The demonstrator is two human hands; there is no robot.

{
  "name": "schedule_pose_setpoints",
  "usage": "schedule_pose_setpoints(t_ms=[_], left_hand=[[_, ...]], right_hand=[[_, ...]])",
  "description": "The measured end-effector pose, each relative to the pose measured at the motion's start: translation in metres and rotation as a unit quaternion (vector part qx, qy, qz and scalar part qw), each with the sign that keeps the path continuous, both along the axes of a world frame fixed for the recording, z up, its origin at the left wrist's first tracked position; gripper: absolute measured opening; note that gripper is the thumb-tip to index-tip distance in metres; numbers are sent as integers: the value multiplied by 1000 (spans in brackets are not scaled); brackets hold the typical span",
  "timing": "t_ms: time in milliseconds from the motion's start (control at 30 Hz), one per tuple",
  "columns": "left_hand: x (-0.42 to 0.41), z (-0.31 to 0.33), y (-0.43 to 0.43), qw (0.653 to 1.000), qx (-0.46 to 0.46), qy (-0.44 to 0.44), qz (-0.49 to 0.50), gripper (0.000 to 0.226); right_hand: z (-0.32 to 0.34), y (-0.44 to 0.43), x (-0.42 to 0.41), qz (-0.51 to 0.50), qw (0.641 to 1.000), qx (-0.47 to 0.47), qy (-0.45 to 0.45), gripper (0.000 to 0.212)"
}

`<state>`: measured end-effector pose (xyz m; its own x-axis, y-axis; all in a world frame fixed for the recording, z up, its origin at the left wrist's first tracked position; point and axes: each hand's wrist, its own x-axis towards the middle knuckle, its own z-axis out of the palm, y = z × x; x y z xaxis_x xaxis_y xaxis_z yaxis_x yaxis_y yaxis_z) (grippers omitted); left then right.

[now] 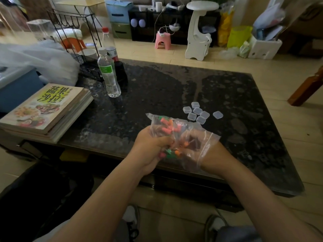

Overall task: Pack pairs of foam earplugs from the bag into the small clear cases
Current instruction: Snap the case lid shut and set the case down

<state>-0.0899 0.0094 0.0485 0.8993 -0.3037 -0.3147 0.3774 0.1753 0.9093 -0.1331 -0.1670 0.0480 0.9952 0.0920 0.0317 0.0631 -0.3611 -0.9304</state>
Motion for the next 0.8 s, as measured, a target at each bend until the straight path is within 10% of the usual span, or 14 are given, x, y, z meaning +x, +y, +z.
schedule_pose_setpoints(t_ms=[800], left_hand=[[98,-24,5,995,39,29,82,34]], right_hand=[[-35,-6,96,-184,971,128,77,12]])
